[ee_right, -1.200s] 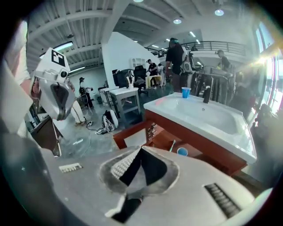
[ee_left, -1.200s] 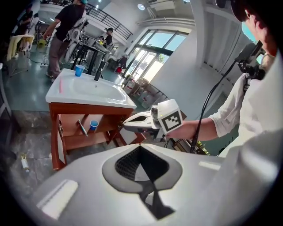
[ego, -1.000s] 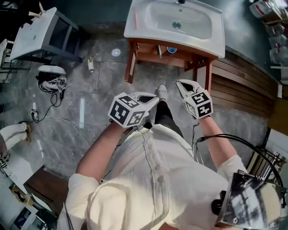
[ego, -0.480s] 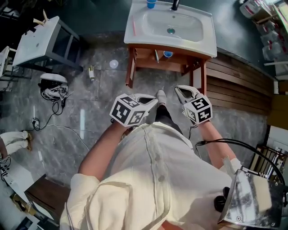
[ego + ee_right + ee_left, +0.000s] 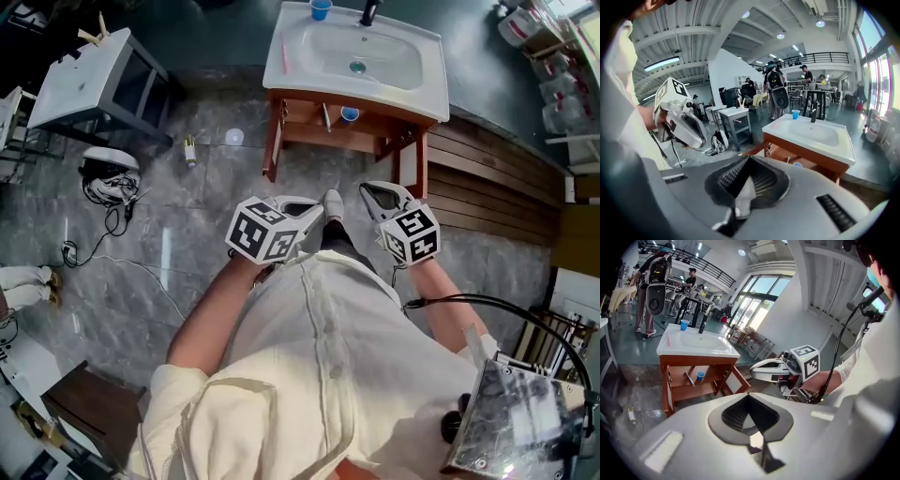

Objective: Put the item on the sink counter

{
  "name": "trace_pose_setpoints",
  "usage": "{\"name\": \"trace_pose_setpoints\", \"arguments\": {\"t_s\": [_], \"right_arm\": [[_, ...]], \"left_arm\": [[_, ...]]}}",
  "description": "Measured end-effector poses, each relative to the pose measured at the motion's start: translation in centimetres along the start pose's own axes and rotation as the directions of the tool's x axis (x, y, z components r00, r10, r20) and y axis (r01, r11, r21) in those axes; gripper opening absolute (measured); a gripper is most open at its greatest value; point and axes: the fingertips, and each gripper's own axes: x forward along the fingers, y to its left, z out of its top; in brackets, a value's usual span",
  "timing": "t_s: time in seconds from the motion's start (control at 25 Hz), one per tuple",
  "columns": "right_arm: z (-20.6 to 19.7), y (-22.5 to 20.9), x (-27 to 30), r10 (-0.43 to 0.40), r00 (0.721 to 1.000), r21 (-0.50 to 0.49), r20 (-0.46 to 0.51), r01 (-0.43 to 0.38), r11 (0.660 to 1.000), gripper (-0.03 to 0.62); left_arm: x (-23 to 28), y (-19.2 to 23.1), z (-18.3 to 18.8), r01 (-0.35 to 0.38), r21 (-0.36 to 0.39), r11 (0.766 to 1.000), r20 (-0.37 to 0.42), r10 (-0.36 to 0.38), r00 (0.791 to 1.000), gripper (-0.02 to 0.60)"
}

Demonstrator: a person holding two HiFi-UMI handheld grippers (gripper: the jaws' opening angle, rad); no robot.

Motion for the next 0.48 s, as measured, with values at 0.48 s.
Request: {"name": "trace_pose_setpoints", "arguments": {"t_s": [0.48], "right_arm": [[-0.1,1.7,0.6,0.026,1.0,-0.046,-0.01,-0.027,0.999,0.005]], "left_arm": [[-0.5,0.3,-1.5,-0.014,-0.029,0.999,0.011,0.014,1.0,0.005]]}}
